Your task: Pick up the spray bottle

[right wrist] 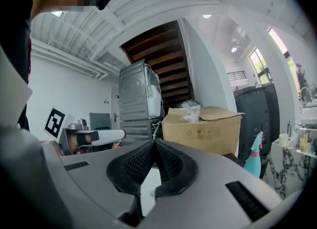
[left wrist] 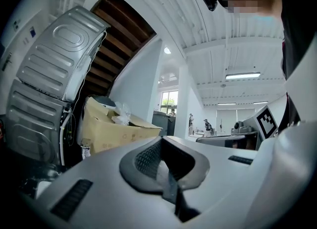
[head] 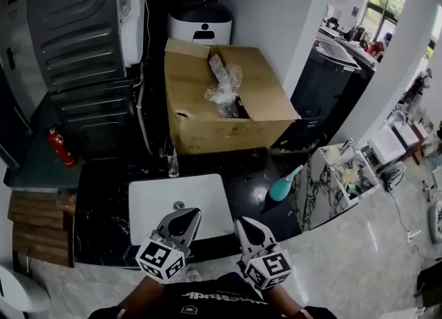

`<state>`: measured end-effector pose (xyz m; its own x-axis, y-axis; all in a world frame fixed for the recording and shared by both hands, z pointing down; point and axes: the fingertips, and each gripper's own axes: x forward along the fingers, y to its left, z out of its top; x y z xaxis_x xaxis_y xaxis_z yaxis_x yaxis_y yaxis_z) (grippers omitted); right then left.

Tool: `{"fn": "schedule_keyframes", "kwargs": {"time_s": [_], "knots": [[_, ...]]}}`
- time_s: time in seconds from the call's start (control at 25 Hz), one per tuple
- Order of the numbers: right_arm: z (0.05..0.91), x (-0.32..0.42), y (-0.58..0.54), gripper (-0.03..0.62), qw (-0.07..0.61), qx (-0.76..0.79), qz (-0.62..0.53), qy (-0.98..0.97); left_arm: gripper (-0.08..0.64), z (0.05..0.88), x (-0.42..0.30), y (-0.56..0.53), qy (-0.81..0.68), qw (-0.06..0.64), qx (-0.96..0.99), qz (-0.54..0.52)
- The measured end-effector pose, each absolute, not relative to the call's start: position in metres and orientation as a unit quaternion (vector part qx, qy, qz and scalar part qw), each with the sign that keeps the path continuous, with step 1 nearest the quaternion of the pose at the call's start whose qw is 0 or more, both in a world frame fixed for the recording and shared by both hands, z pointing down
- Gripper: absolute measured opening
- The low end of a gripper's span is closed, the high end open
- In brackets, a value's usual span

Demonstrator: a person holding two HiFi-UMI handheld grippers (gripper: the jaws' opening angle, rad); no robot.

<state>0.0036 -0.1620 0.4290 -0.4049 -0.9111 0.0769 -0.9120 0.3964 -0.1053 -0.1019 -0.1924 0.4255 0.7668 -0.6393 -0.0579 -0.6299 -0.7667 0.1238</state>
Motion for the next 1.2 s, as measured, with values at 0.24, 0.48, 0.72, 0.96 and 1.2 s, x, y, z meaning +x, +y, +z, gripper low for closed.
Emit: {"fn": "schedule_keyframes", "kwargs": {"time_s": [0.24, 0.48, 0.72, 0.96, 1.2], "knots": [[0.439, 0.013, -0.179, 0.037, 0.015, 0.556, 0.075, -0.827, 0.015, 0.439, -0.095, -0.214, -0.332, 0.069, 0.939, -0.049], [0.434, 0.043, -0.198, 0.037, 0.023, 0.563, 0.062, -0.823, 0.014, 0.438, -0.070, -0.230, -0.330, 0.071, 0.940, -0.045], [0.433, 0.079, -0.211, 0.041, 0.015, 0.575, 0.053, -0.816, 0.015, 0.437, -0.041, -0.243, -0.325, 0.069, 0.942, -0.041], [0.436, 0.121, -0.222, 0.114, 0.013, 0.595, 0.058, -0.802, 0.015, 0.437, -0.010, -0.251, -0.314, 0.070, 0.946, -0.036], [0.442, 0.169, -0.240, 0.195, 0.011, 0.628, 0.056, -0.776, 0.015, 0.440, 0.015, -0.261, -0.304, 0.069, 0.950, -0.029]]}}
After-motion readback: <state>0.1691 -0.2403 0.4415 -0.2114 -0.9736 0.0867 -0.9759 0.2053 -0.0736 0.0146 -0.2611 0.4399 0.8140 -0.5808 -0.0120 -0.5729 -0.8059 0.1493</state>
